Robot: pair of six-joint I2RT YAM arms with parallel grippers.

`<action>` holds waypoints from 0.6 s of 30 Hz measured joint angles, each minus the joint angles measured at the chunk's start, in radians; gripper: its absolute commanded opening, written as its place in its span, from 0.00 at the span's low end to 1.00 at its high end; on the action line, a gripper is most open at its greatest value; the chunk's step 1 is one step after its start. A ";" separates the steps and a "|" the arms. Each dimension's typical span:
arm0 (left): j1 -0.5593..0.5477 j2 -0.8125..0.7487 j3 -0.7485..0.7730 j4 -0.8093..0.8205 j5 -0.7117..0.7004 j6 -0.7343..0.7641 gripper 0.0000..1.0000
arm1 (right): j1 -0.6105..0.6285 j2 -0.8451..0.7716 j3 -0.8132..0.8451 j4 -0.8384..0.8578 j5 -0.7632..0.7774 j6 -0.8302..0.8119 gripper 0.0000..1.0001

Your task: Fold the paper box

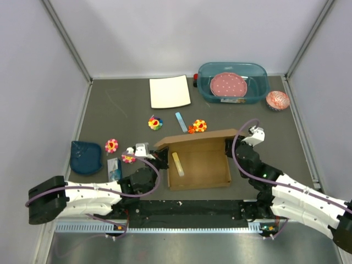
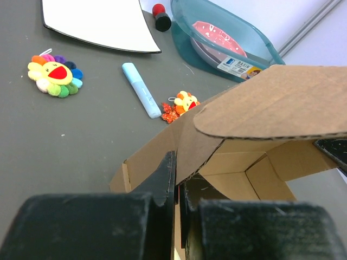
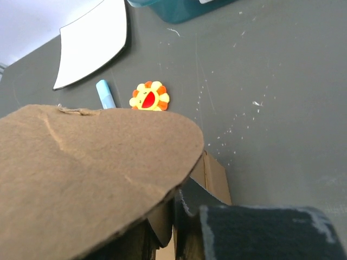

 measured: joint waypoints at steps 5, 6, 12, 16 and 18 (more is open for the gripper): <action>-0.034 0.000 -0.006 0.006 -0.020 -0.001 0.00 | 0.007 -0.006 -0.035 -0.104 -0.046 0.022 0.31; -0.040 0.000 -0.006 0.006 -0.020 0.000 0.00 | 0.010 -0.005 -0.051 -0.142 -0.066 0.027 0.32; -0.068 0.016 -0.006 0.016 -0.046 0.008 0.00 | 0.020 -0.002 -0.072 -0.266 -0.111 0.055 0.41; -0.084 0.031 -0.003 0.020 -0.069 0.013 0.00 | 0.022 -0.053 -0.072 -0.321 -0.137 0.050 0.47; -0.090 0.042 0.002 0.021 -0.078 0.018 0.00 | 0.022 -0.102 -0.072 -0.349 -0.148 0.039 0.49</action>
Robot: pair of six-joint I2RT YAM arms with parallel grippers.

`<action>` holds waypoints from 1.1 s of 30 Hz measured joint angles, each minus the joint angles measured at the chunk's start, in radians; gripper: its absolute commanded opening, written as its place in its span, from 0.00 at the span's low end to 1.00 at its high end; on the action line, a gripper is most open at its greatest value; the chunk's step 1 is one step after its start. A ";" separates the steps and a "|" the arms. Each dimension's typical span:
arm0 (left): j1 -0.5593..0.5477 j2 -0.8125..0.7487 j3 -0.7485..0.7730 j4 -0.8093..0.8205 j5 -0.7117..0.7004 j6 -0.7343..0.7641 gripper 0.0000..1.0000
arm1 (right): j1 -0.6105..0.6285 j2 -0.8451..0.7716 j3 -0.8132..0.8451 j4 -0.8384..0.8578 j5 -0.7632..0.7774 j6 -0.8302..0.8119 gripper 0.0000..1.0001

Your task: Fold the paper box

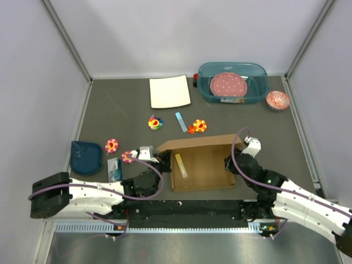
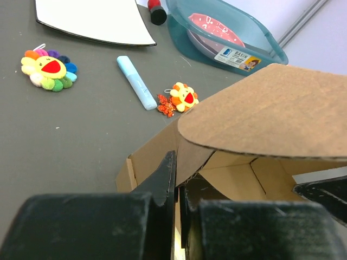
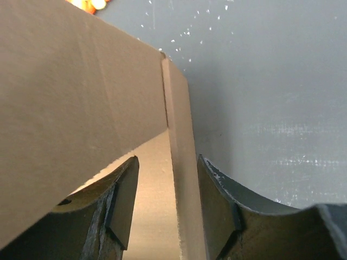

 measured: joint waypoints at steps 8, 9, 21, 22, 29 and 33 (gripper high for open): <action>-0.018 0.056 0.033 -0.001 -0.037 0.005 0.00 | 0.000 -0.217 0.057 -0.152 -0.032 -0.068 0.53; -0.018 0.061 0.036 -0.001 -0.042 0.005 0.00 | 0.000 -0.239 0.075 -0.172 -0.035 -0.073 0.54; -0.039 0.089 0.048 -0.018 -0.092 -0.019 0.00 | 0.000 -0.494 0.197 -0.314 -0.043 -0.084 0.58; -0.041 0.089 0.048 -0.019 -0.095 -0.019 0.00 | 0.000 -0.501 0.220 -0.318 -0.041 -0.090 0.58; -0.062 0.100 0.048 -0.024 -0.128 -0.038 0.00 | 0.000 -0.492 0.441 -0.327 -0.022 -0.146 0.55; -0.080 0.103 0.048 -0.035 -0.148 -0.045 0.00 | 0.000 -0.431 0.544 -0.298 -0.018 -0.196 0.55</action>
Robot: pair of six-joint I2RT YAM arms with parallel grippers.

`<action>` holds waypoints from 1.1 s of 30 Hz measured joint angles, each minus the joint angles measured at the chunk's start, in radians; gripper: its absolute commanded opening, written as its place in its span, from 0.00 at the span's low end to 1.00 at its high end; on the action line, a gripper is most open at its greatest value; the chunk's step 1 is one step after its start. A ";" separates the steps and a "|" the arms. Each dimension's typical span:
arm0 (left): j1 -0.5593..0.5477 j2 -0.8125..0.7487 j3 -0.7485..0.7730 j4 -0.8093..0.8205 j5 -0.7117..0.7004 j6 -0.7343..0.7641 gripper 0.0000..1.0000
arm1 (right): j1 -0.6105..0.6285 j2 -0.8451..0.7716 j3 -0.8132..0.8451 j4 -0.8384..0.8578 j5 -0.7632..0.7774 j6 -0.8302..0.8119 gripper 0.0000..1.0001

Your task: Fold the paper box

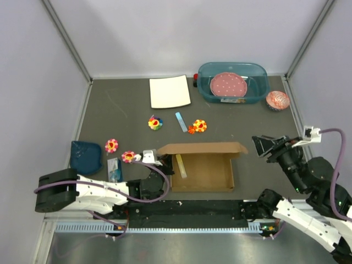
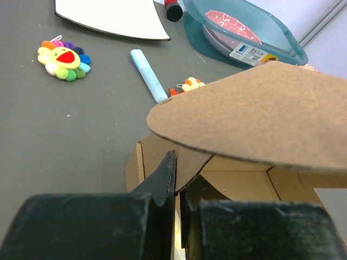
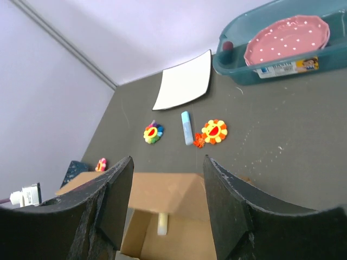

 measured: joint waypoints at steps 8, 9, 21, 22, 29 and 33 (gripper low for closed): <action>-0.043 0.040 0.000 -0.066 -0.043 -0.062 0.06 | 0.000 0.330 0.087 0.126 -0.110 -0.089 0.55; -0.051 0.048 0.000 -0.080 -0.050 -0.073 0.07 | 0.000 0.385 0.091 0.141 -0.138 -0.096 0.55; -0.183 0.142 0.084 -0.564 -0.103 -0.341 0.38 | 0.000 0.507 -0.108 0.262 -0.327 -0.072 0.54; -0.190 0.149 0.103 -0.626 -0.108 -0.378 0.43 | 0.000 0.497 -0.125 0.264 -0.331 -0.067 0.54; -0.270 0.152 0.225 -1.115 -0.126 -0.719 0.63 | 0.000 0.436 -0.216 0.283 -0.344 -0.047 0.55; -0.329 0.092 0.261 -1.387 -0.144 -0.913 0.64 | 0.000 0.426 -0.216 0.294 -0.344 -0.047 0.55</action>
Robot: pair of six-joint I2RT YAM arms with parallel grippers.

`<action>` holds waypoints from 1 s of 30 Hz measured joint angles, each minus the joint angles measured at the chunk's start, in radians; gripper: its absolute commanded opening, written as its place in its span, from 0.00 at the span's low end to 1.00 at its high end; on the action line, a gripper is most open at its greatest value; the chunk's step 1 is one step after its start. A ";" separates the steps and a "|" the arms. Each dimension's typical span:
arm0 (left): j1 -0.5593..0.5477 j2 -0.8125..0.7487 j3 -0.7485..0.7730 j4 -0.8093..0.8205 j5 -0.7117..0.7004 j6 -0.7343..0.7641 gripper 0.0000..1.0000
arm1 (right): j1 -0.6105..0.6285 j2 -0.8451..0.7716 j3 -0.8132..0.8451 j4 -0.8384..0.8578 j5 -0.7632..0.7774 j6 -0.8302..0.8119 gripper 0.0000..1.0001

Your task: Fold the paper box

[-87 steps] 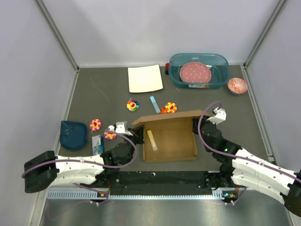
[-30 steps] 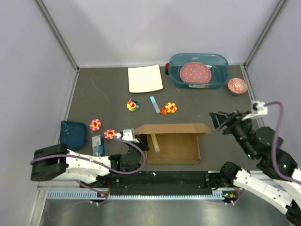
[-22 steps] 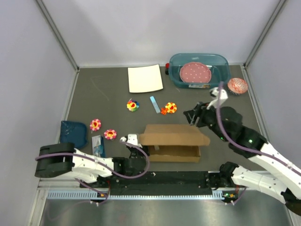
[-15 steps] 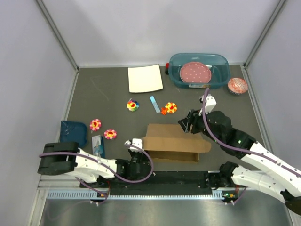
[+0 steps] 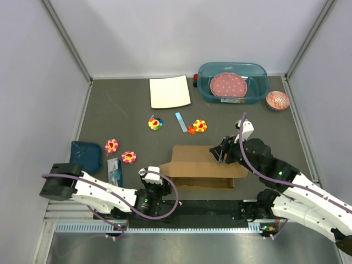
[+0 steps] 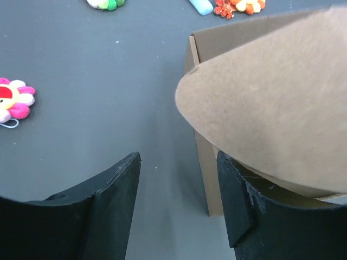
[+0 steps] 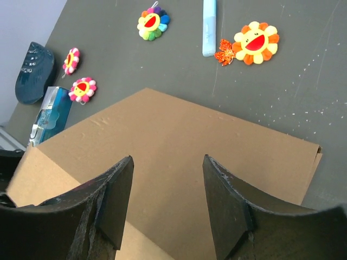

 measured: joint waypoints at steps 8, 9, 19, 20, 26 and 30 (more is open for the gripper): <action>-0.118 -0.100 0.060 -0.410 -0.003 -0.303 0.65 | 0.000 -0.002 0.000 0.004 0.004 0.000 0.55; -0.130 -0.100 0.065 -0.462 0.003 -0.341 0.66 | 0.000 -0.004 0.000 0.003 0.005 0.000 0.55; -0.179 -0.248 0.010 -0.655 0.070 -0.468 0.67 | 0.000 -0.071 -0.112 -0.003 -0.038 0.023 0.52; -0.179 -0.301 -0.011 -0.663 0.057 -0.471 0.67 | 0.000 -0.080 -0.139 -0.009 -0.051 0.031 0.52; -0.179 -0.552 -0.062 -0.697 -0.038 -0.484 0.77 | 0.000 -0.128 -0.269 0.003 -0.120 0.085 0.51; -0.179 -0.629 -0.058 -0.703 -0.103 -0.492 0.86 | 0.000 -0.163 -0.296 0.016 -0.134 0.113 0.51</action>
